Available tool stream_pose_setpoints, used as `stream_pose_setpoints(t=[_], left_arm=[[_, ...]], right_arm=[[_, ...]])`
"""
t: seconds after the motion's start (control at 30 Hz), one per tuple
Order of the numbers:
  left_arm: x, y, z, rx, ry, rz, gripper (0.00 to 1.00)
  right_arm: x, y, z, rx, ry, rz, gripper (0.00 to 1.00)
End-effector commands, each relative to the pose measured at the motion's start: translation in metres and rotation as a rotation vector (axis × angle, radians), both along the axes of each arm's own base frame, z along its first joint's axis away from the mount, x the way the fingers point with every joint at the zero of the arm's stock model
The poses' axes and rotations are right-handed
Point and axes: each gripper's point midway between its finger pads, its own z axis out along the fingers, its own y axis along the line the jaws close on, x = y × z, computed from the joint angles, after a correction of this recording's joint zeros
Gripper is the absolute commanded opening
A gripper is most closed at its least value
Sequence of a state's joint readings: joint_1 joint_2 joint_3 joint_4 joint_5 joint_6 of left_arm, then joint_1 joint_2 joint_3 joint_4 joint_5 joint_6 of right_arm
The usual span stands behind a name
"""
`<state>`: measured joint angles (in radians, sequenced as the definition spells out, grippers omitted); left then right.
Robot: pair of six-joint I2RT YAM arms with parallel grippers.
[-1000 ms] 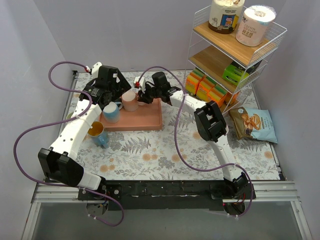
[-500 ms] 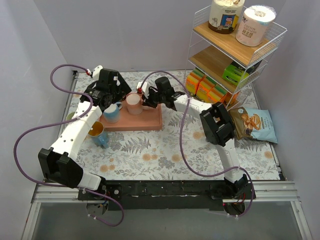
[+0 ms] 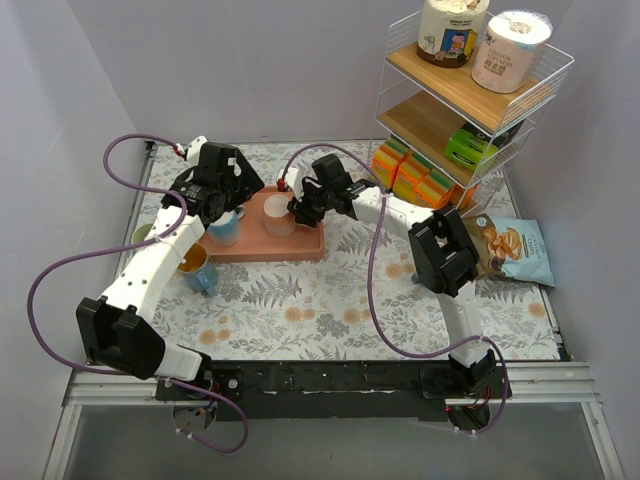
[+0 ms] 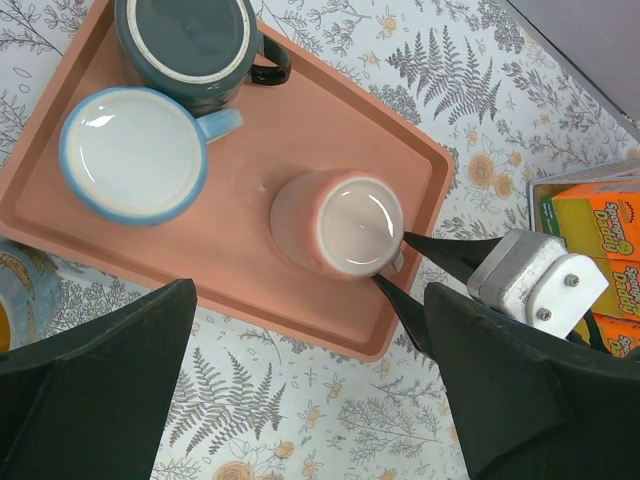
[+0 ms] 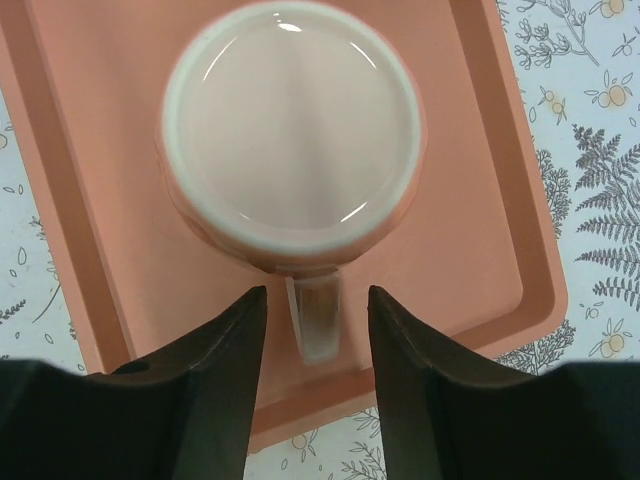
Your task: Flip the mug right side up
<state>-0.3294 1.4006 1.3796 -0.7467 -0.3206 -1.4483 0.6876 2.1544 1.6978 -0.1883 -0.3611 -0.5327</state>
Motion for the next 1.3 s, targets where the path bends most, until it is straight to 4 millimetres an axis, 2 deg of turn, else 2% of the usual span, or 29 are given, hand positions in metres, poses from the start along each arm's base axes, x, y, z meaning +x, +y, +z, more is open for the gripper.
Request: stream_pose_setpoints(t=[0.0,0.33,0.43,0.47,0.53,0.57,0.6,0.83,0.87,1.0,1.03,1.07,1.1,1.13,1.17,1.27], left_arm=[[-0.006,0.003,0.013,-0.016,-0.037,0.005,0.98],[-0.006,0.006,0.011,-0.002,-0.031,0.009,0.98],[-0.006,0.006,0.011,0.005,-0.031,0.01,0.98],[-0.005,0.007,0.012,0.007,-0.032,0.01,0.98],[-0.005,0.007,0.011,0.009,-0.032,0.008,0.98],[-0.005,0.006,0.011,0.008,-0.031,0.009,0.98],[-0.005,0.006,0.01,0.008,-0.027,0.008,0.98],[-0.007,0.001,0.006,-0.016,-0.027,-0.015,0.98],[-0.008,0.0,0.006,-0.025,-0.029,-0.022,0.98],[-0.018,-0.013,0.004,-0.073,-0.056,-0.102,0.98],[-0.022,-0.018,0.011,-0.101,-0.083,-0.13,0.98],[-0.027,-0.019,0.001,-0.109,-0.068,-0.145,0.98],[-0.03,-0.022,0.001,-0.122,-0.073,-0.159,0.98],[-0.032,-0.025,0.004,-0.134,-0.097,-0.179,0.98],[-0.042,-0.03,-0.002,-0.162,-0.09,-0.217,0.98],[-0.056,-0.045,0.005,-0.229,-0.13,-0.31,0.98]], right_arm=[[0.006,0.008,0.008,0.015,-0.027,0.01,0.54],[0.016,0.019,0.006,0.004,-0.05,0.054,0.52],[0.018,0.018,0.003,-0.006,-0.056,0.055,0.47],[0.018,0.018,0.003,-0.006,-0.056,0.056,0.37],[0.018,0.019,0.004,-0.006,-0.056,0.06,0.23],[0.018,0.018,0.004,-0.006,-0.055,0.058,0.08],[0.018,0.018,0.005,-0.007,-0.057,0.055,0.03],[0.015,0.012,0.02,0.032,-0.034,0.011,0.01],[0.014,0.013,0.03,0.064,-0.022,0.005,0.01],[0.001,0.013,0.048,0.181,0.203,-0.097,0.01],[0.002,0.013,0.055,0.205,0.241,-0.116,0.01],[-0.006,0.014,0.056,0.222,0.302,-0.111,0.01],[-0.012,0.016,0.059,0.249,0.375,-0.135,0.01],[-0.019,0.013,0.052,0.251,0.422,-0.143,0.01],[-0.023,0.016,0.064,0.288,0.427,-0.134,0.01],[-0.032,0.012,0.077,0.386,0.541,-0.191,0.01]])
